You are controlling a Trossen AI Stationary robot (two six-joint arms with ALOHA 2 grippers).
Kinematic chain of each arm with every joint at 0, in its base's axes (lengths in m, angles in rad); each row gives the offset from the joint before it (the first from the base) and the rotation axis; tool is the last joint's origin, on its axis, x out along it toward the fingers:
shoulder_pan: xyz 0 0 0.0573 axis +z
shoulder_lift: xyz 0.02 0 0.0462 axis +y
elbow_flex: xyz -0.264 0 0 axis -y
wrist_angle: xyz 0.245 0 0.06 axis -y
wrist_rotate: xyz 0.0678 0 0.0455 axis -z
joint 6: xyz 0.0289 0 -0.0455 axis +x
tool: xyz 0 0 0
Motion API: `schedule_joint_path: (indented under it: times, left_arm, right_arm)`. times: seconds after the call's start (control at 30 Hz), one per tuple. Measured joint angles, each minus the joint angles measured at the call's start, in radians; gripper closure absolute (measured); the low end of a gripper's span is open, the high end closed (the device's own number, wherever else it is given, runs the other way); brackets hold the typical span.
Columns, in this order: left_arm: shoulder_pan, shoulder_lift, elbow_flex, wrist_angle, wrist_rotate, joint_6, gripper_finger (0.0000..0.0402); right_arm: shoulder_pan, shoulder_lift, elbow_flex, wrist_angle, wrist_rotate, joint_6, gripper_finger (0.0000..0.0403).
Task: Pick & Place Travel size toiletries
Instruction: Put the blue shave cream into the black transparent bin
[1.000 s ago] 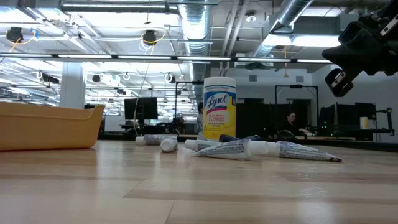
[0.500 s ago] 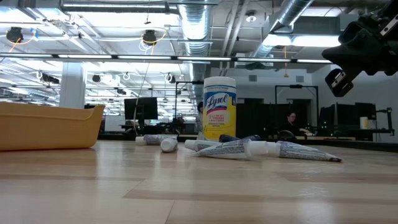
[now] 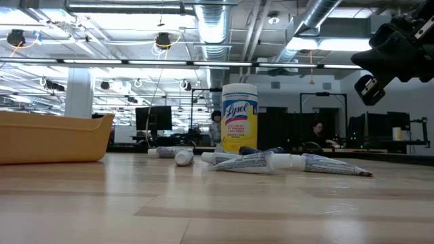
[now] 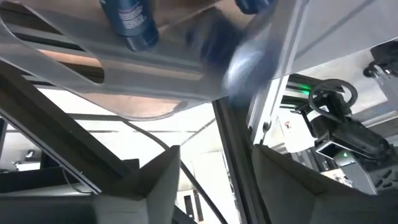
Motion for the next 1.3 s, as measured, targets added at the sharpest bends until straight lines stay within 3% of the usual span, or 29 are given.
schedule_joint_path:
  times: [0.2,0.4,0.63,0.9,1.03,1.3]
  left_arm:
    - [0.018,0.000,0.000,0.001,0.006,-0.007,0.0149]
    - [0.139,-0.014,0.000,0.027,-0.054,0.008,0.0147]
    - [0.364,-0.144,0.049,0.195,-0.357,0.132,0.0159]
    - [0.648,-0.285,0.054,0.445,-0.876,0.399,0.0153]
    - [0.773,-0.241,0.054,0.614,-0.946,0.570,0.0149]
    - [0.929,-0.031,0.053,0.872,-0.947,0.903,0.0148]
  right_arm:
    - [0.000,0.000,0.000,0.000,0.000,0.000,0.0403]
    - [0.000,0.000,0.000,0.000,0.000,0.000,0.0403]
    - [0.000,0.000,0.000,0.000,0.000,0.000,0.0403]
    - [0.000,0.000,0.000,0.000,0.000,0.000,0.0403]
    - [0.000,0.000,0.000,0.000,0.000,0.000,0.0403]
    - [0.000,0.000,0.000,0.000,0.000,0.000,0.0403]
